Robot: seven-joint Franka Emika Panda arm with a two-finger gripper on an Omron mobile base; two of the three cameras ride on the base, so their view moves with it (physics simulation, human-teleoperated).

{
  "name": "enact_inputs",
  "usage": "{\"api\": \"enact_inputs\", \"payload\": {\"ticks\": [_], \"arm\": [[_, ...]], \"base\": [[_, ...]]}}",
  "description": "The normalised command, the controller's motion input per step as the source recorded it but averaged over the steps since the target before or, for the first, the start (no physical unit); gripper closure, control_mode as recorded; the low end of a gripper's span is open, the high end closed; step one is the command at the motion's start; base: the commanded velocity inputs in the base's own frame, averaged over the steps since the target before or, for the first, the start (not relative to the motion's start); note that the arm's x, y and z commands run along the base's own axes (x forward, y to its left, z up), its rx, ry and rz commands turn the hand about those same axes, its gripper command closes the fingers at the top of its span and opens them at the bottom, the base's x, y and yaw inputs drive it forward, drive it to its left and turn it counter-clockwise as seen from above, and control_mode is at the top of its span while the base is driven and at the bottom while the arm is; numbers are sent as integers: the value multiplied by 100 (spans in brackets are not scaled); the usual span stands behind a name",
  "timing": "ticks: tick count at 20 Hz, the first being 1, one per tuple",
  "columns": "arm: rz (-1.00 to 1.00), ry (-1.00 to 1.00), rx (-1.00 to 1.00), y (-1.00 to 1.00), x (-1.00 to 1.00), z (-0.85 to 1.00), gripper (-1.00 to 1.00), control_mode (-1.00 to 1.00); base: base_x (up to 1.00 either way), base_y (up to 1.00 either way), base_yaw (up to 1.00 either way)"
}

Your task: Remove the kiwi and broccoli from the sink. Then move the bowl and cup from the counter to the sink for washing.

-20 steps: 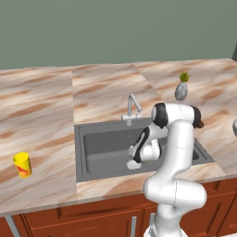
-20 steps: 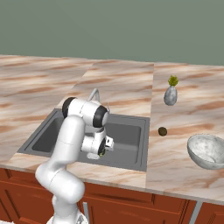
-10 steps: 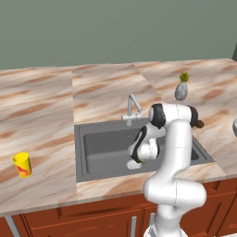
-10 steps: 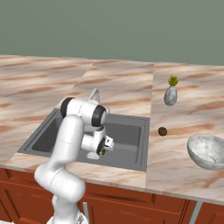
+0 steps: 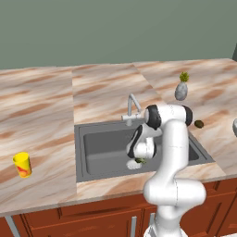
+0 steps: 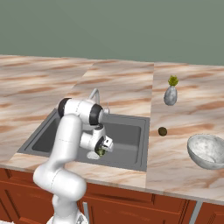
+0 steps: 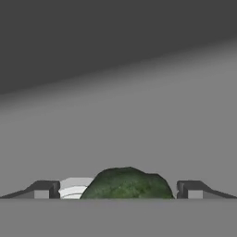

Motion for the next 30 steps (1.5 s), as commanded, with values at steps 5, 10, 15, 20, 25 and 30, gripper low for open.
{"api": "enact_inputs", "payload": {"ticks": [5,10,15,20,25,30], "arm": [[-6,6,0,8,2,-12,-100,-100],[-5,3,0,6,4,-14,-100,-100],[-4,5,0,1,4,-17,-100,-100],[-6,12,0,0,-12,-16,-100,-100],[-10,9,0,0,-27,-9,-100,-100],[-11,4,0,0,-33,-3,-100,-100]], "base": [[0,0,0],[0,0,0],[0,0,0],[0,0,0],[0,0,0],[0,0,0]]}}
